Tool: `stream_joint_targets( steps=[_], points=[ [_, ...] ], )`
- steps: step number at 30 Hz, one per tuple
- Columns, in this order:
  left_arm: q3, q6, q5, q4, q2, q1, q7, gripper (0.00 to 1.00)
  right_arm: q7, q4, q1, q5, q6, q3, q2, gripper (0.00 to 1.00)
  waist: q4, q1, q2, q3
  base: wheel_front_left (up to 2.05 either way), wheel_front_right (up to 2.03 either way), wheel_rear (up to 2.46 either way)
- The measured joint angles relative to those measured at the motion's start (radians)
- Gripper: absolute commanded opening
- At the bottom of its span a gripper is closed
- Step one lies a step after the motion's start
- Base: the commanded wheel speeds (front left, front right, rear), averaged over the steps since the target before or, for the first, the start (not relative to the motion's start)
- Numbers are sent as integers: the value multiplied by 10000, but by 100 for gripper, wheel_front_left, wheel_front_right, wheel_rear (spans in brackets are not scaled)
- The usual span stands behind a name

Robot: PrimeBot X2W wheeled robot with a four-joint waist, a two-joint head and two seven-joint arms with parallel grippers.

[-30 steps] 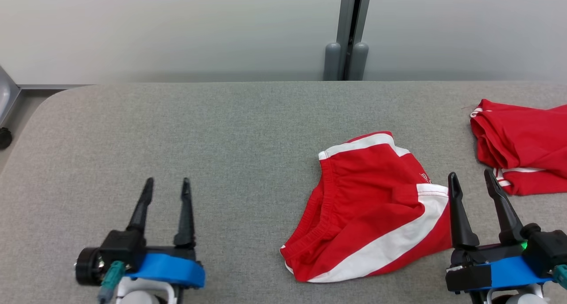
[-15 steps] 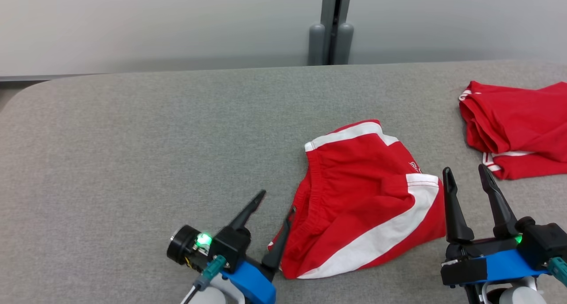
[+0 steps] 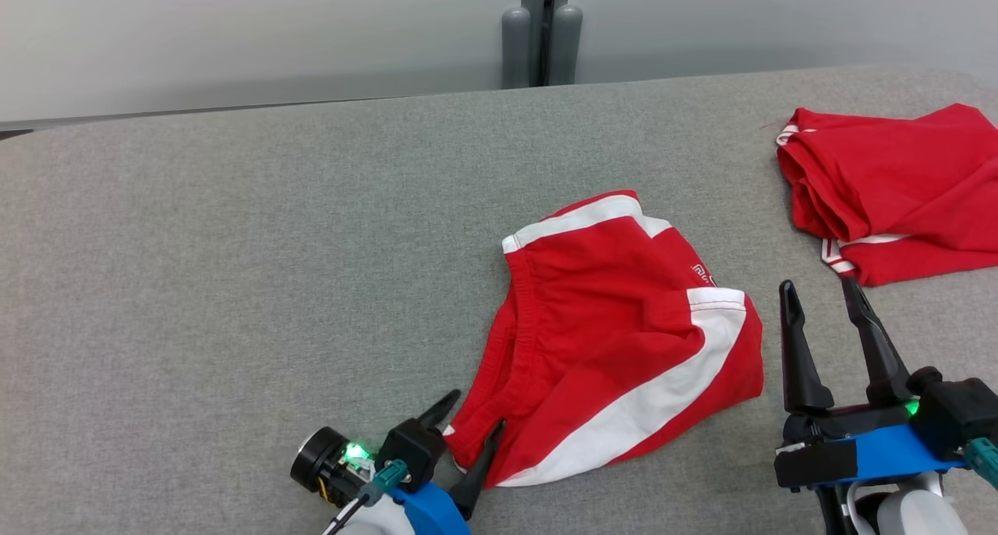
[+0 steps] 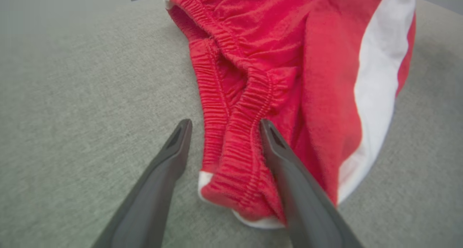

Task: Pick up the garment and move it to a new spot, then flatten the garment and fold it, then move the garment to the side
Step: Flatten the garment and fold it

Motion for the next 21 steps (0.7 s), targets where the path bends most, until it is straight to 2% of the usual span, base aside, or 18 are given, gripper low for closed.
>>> stream_joint_targets(
  steps=[1, 2, 3, 8, 12, 17, 21],
  points=[
    [-107, 0, -59, 221, -10, -80, 67, 62, 0, 2, -20, 0, 0, 2, 2, 100, -20, 0, 0, 20, 0, 0, 0],
    [-174, 0, -121, 399, -44, -128, 54, 17, 0, 17, -31, 0, 0, -4, 2, 100, -37, 0, 0, 34, 0, 0, 0],
    [-186, 0, -238, 566, -98, -205, 40, 0, -2, 33, -42, 0, 0, -6, 2, 100, -47, 0, 0, 44, 0, 0, 0],
    [-15, -19, -573, 1158, -280, -594, -140, 0, -2, 92, -53, -19, 0, -180, 0, 100, 79, 0, 0, -11, 0, 0, 0],
    [688, 278, -940, 1223, -238, -739, -238, 0, -2, 169, -50, -21, 0, -295, 4, 100, 366, 0, 0, -128, 0, 0, 0],
    [1854, 754, -1315, 550, 92, -599, -267, 0, 0, 322, -36, -33, 0, -347, 6, 100, 806, 0, 0, -257, 0, 0, 0],
    [2830, 1060, -1521, -2, 443, 170, -267, 0, -2, 445, -40, -56, 0, -374, 6, 100, 1077, 0, 0, -292, 0, 0, 0]
  ],
)
